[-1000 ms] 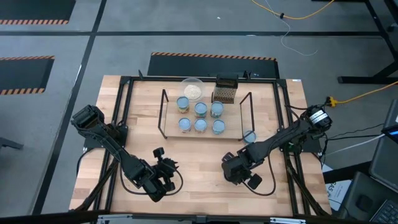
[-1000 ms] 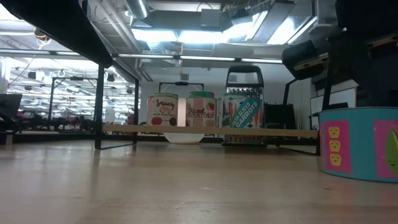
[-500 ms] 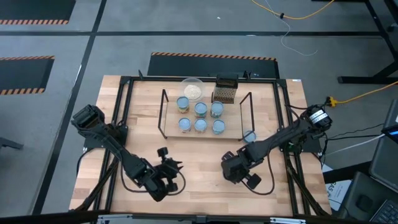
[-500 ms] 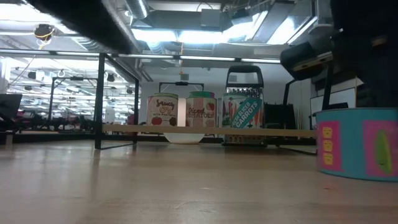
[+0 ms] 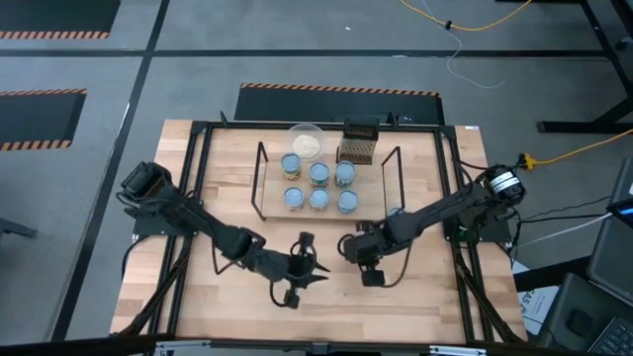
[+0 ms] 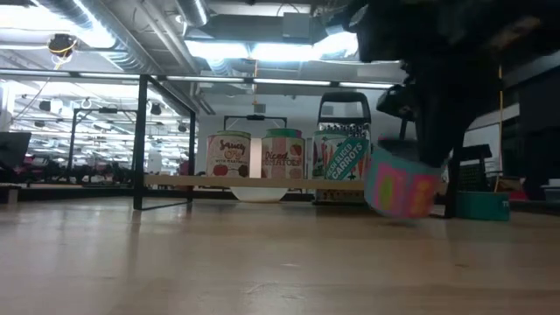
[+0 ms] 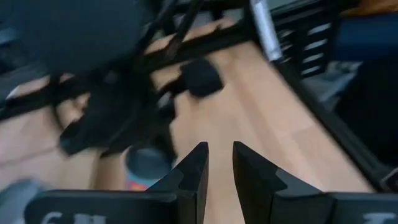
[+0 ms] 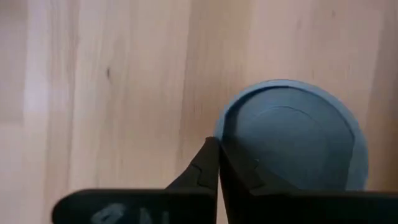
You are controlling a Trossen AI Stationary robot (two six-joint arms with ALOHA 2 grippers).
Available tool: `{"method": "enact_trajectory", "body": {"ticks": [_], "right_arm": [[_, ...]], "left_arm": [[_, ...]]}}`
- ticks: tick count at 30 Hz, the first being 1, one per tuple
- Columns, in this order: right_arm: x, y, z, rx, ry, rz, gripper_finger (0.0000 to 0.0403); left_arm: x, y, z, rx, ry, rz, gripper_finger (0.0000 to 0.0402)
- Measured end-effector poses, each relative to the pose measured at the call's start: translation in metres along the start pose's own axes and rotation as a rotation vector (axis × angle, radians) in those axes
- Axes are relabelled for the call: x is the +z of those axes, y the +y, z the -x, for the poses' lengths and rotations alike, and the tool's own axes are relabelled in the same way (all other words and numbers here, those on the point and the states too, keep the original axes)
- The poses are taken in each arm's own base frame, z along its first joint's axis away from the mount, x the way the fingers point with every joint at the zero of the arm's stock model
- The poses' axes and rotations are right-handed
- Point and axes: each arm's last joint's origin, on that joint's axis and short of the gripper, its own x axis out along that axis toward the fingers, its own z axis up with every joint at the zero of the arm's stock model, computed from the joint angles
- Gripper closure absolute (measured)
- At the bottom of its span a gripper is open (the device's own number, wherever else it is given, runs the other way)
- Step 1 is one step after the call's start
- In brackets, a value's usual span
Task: Pick and place cans onto a shelf
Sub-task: Put the canned corn on the shelf
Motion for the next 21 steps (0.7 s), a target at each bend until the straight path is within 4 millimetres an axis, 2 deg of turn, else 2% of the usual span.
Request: {"method": "enact_trajectory", "body": {"ticks": [7,14,21], "right_arm": [[0.005,-0.011,0.001,0.099,0.018,-0.239,0.0398],[0.005,-0.012,0.001,0.142,0.034,-0.238,0.0398],[0.005,-0.012,0.001,0.145,0.03,-0.159,0.0397]], "left_arm": [[0.001,0.013,-0.006,-0.081,-0.019,0.005,0.0335],[0.0,0.012,-0.005,-0.098,-0.01,0.001,0.0335],[0.0,0.01,-0.005,-0.102,-0.007,-0.001,0.0335]]}}
